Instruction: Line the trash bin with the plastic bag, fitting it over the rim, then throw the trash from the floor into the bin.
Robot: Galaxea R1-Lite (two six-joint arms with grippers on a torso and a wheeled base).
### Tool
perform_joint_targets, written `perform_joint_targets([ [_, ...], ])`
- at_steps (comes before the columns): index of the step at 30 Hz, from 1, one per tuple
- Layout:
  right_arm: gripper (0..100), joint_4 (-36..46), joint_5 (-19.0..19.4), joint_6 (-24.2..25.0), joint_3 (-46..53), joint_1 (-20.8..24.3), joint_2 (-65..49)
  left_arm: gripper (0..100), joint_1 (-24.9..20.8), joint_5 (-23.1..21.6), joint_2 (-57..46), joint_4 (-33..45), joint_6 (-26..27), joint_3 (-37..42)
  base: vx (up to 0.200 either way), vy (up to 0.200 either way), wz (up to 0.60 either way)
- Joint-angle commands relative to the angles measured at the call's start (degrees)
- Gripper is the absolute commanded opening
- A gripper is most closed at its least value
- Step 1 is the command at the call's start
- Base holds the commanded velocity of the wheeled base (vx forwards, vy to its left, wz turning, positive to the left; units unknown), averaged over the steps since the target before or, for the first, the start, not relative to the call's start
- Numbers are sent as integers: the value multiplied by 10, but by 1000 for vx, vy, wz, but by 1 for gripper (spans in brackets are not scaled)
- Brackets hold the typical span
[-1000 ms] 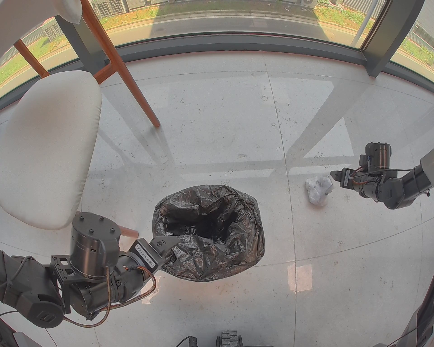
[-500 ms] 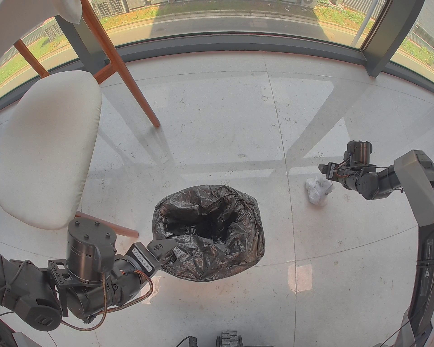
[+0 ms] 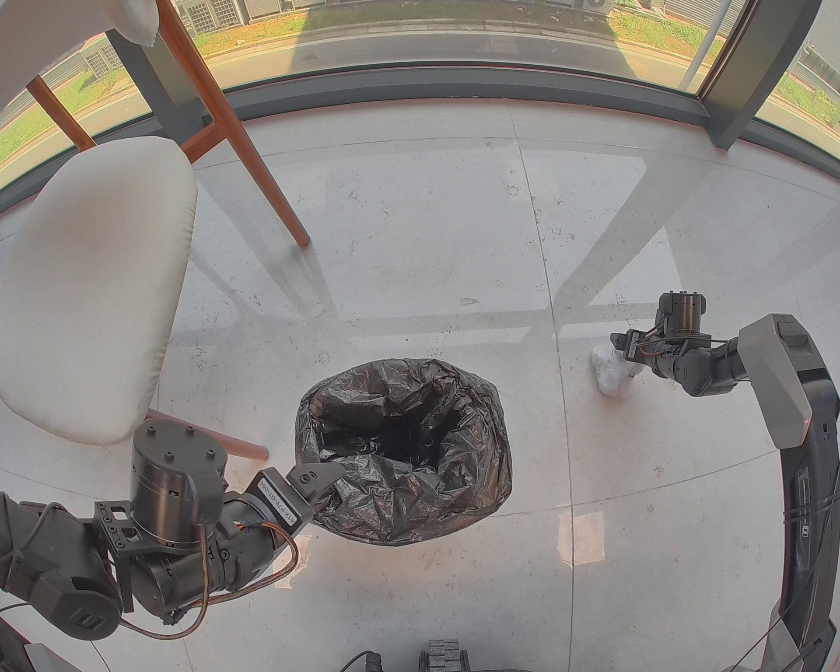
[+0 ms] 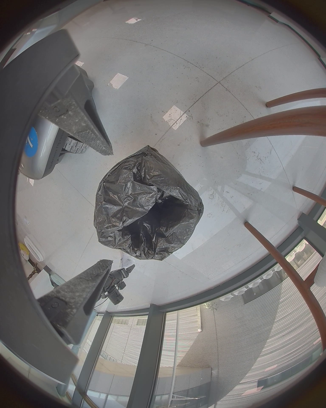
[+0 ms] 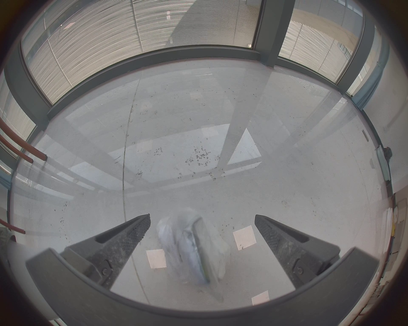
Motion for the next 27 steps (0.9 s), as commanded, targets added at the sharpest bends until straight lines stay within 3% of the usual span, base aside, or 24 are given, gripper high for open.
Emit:
perform_joint_targets([
  [1,100,1,3,0,-34,-4,36,100,0,0,2,0,0,1,0,0,0],
  [7,100,-2,6,0,-41,-1,48,100,1,0,3,0,0,1,0,0,0],
  [8,0,-3,4,0,-41,0,50,100,1,0,3,0,0,0,0,0,0],
  [20,0,1,4,0,-38,4,41,100,2,0,3,1,1,2,0,0,0],
  [27,0,30,14,7,-26,16,-54,100,1,0,-2,0,16,11,0,0,0],
])
